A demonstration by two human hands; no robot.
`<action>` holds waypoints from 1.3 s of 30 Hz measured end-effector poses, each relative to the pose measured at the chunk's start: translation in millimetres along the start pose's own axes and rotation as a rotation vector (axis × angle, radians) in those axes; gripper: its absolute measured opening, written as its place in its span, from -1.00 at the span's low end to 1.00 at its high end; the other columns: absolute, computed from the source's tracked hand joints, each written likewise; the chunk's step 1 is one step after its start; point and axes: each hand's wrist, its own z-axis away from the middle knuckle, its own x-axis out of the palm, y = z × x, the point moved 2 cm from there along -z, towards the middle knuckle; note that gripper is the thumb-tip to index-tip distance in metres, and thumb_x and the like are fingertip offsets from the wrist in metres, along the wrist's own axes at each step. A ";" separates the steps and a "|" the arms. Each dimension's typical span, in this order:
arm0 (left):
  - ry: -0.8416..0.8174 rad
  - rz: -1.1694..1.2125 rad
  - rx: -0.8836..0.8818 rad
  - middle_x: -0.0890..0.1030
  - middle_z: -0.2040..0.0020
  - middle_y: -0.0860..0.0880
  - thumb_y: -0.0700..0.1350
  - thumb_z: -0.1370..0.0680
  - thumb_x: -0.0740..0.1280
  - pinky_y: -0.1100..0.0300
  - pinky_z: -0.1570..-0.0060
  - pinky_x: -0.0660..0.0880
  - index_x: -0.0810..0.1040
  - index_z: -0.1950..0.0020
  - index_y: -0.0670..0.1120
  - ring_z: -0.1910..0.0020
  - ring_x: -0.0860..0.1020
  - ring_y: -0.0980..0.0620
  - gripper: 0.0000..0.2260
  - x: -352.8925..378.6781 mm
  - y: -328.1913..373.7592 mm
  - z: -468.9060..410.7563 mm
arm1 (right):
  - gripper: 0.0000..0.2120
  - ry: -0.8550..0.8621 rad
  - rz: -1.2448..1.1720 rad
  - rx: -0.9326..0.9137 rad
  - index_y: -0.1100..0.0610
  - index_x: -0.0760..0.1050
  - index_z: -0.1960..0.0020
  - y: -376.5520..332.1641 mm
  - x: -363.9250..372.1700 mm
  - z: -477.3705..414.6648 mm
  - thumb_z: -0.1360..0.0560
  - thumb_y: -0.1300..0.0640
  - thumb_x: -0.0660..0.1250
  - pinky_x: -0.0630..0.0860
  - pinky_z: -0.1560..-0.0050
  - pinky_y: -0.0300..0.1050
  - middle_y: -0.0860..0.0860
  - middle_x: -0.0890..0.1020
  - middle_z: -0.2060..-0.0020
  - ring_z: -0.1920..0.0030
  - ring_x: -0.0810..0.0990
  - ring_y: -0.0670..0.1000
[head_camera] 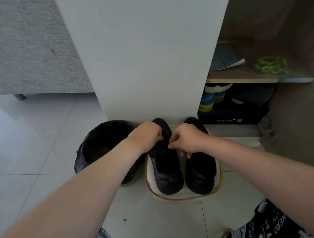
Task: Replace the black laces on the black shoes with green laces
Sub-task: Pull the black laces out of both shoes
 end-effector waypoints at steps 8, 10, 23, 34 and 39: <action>-0.356 -0.299 -0.079 0.57 0.12 0.01 0.17 -0.51 0.34 0.09 0.14 0.46 0.61 0.20 -0.01 0.07 0.55 -0.07 -0.73 -20.7 -7.5 -0.6 | -0.86 0.112 -0.018 -0.050 0.07 0.68 0.05 0.5 6.4 -3.4 -0.55 0.01 0.43 0.41 0.53 -0.30 0.09 0.65 0.46 0.61 0.50 -0.05; -0.517 -0.295 -0.124 0.59 0.08 -0.01 0.09 -0.50 0.39 0.08 0.06 0.48 0.57 0.16 -0.04 0.07 0.54 -0.05 -0.80 -23.4 -8.1 5.4 | -0.90 0.132 -0.012 -0.086 0.07 0.71 0.08 -1.5 8.4 -5.3 -0.53 0.05 0.46 0.47 0.45 -0.30 -0.06 0.62 0.49 0.57 0.51 -0.13; -0.043 -0.208 -0.224 0.44 -0.28 -0.10 -0.22 -0.48 0.31 0.00 -0.27 0.38 0.40 -0.35 -0.01 -0.31 0.41 -0.14 -0.56 -48.9 -35.9 15.9 | -0.79 0.064 0.061 -0.080 0.24 0.68 0.20 -3.7 10.4 -11.0 -0.54 0.15 0.39 0.54 0.47 -0.21 0.04 0.63 0.48 0.48 0.61 0.07; -0.070 0.092 0.074 0.51 0.11 0.13 -0.13 -0.42 0.46 0.22 0.21 0.34 0.51 -0.12 0.02 0.10 0.50 0.05 -0.70 5.2 3.3 4.1 | -0.69 0.007 0.056 -0.022 0.30 0.54 0.16 -4.1 6.1 -12.6 -0.60 0.14 0.16 0.45 0.51 -0.21 0.27 0.67 0.35 0.58 0.52 0.06; -0.081 0.218 -0.014 0.61 0.05 0.08 -0.07 -0.48 0.41 0.21 0.11 0.41 0.55 -0.13 0.04 0.02 0.58 0.03 -0.77 9.1 -0.3 1.7 | -0.82 0.016 0.039 -0.026 0.16 0.58 0.03 -0.5 0.6 -19.4 -0.62 0.08 0.28 0.57 0.42 -0.09 0.20 0.68 0.30 0.42 0.64 0.16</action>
